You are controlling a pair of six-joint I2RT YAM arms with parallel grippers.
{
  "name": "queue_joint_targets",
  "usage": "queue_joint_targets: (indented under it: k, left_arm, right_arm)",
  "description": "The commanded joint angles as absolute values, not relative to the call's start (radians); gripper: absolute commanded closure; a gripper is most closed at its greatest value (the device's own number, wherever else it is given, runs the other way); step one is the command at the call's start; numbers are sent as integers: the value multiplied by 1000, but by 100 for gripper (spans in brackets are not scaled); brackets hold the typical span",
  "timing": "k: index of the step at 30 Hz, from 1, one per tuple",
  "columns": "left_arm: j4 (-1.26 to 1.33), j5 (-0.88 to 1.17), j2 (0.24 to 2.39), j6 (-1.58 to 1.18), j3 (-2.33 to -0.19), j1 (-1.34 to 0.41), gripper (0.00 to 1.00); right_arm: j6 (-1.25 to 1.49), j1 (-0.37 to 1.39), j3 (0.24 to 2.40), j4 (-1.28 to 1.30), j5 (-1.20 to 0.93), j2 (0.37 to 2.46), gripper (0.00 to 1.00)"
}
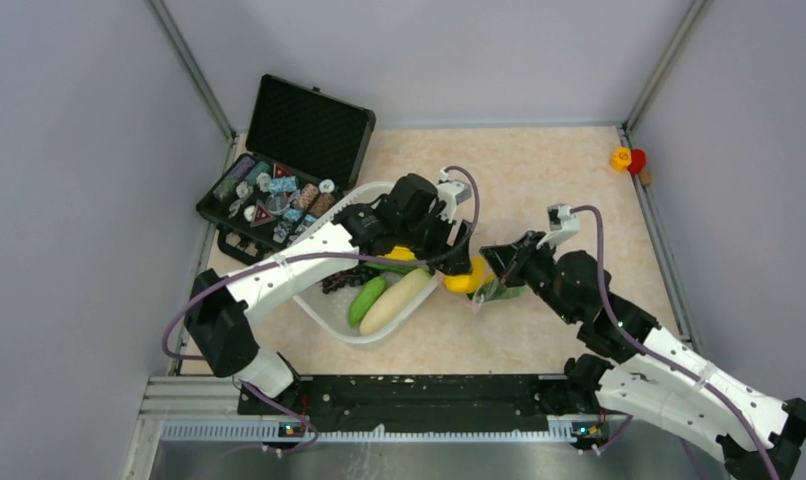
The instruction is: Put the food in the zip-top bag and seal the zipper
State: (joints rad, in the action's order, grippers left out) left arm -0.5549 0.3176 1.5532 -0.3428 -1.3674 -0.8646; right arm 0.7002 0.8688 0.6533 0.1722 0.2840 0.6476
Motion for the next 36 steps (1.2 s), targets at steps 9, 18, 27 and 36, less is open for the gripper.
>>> queue_joint_targets:
  k: [9, 18, 27, 36]
  left_arm:
    - [-411, 332, 1375, -297, -1301, -865, 17]
    - [-202, 113, 1044, -332, -1079, -864, 2]
    - [-246, 143, 1069, -363, -1066, -862, 1]
    - [-272, 144, 1079, -354, -1068, -862, 1]
  right_arm:
    - [815, 876, 628, 201, 422, 586, 100]
    - [802, 768, 863, 305, 458, 575, 100]
    - [775, 318, 854, 575, 207, 704, 100]
    - [794, 153, 691, 325, -234, 642, 100]
